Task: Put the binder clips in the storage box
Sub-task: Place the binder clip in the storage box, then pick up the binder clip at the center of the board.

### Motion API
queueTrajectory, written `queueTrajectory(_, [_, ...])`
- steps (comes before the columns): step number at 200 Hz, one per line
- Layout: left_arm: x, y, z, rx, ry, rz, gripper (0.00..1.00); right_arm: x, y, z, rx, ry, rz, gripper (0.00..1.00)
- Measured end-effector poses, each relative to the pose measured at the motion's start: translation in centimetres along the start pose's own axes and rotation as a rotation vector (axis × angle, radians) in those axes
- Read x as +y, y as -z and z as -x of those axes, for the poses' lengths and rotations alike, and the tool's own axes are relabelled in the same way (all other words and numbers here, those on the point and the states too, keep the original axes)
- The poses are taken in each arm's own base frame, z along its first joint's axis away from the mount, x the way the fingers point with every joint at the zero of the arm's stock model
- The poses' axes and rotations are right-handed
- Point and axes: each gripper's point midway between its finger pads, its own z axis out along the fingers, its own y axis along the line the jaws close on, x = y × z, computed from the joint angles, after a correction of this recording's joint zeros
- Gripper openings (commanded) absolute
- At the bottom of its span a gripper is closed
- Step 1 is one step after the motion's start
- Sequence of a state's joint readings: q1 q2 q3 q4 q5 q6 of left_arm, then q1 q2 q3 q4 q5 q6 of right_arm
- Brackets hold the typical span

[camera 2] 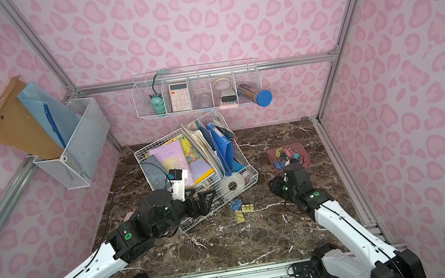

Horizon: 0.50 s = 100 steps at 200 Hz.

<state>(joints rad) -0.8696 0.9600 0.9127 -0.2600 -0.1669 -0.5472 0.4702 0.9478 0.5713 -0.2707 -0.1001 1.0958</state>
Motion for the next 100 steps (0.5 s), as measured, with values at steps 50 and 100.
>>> queueTrajectory(50, [1.7,-0.1,-1.0,-0.004,0.043,0.060,0.97,0.9,0.4,-10.7,0.151,-0.400,0.024,0.42])
queueTrajectory(100, [2.1,0.9,-0.7,-0.038,0.078,0.062,0.97,1.6,-1.5,-10.1,0.076,-0.615,0.001,0.45])
